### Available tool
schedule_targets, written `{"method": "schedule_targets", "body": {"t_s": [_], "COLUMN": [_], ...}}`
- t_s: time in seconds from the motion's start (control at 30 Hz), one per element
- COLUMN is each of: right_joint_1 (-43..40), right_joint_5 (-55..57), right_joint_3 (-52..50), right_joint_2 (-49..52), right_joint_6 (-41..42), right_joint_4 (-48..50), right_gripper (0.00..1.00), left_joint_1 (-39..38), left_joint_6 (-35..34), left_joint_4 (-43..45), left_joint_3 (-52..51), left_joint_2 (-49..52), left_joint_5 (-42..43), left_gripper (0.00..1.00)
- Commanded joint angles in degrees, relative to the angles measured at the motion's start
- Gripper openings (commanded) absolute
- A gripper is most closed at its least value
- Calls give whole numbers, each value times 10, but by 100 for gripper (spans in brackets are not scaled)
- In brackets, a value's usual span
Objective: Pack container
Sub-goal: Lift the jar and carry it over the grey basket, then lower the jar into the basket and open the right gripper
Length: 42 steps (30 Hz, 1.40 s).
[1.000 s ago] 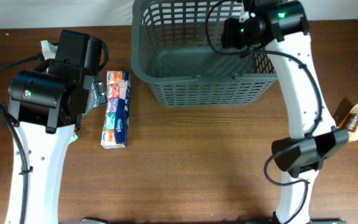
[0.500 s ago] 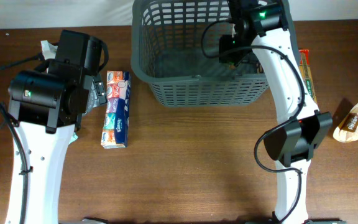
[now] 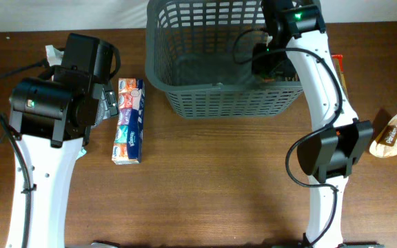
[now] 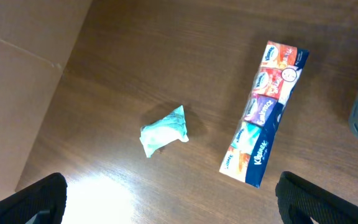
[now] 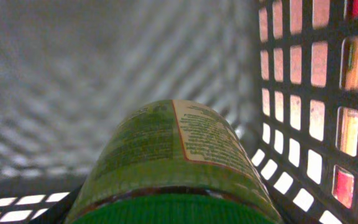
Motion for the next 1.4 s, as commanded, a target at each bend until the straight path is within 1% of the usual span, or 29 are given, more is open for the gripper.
{"method": "schedule_targets", "body": {"t_s": [0.0, 0.33, 0.5, 0.73, 1.17, 1.27, 1.37], "right_joint_1": [-7, -7, -6, -6, -6, -7, -7], "right_joint_5": [7, -4, -5, -6, -4, -4, -4], "right_joint_3": [-29, -66, -67, -71, -122, -123, -128], "right_joint_2": [3, 4, 4, 4, 5, 5, 5], "right_joint_6": [9, 9, 24, 24, 37, 37, 37], "right_joint_4": [5, 31, 47, 61, 84, 84, 84], "right_gripper": [4, 4, 4, 5, 5, 9, 9], "left_joint_1": [3, 3, 3, 3, 3, 3, 3], "left_joint_6": [-7, -7, -7, -7, -7, -7, -7], "left_joint_4": [-4, -8, -16, -25, -26, -26, -26], "left_joint_3": [2, 2, 2, 2, 2, 2, 2], "left_joint_2": [-3, -3, -3, -3, -3, -3, -3], "left_joint_5": [2, 2, 2, 2, 2, 2, 2], "left_gripper": [100, 100, 100, 100, 100, 99, 100]}}
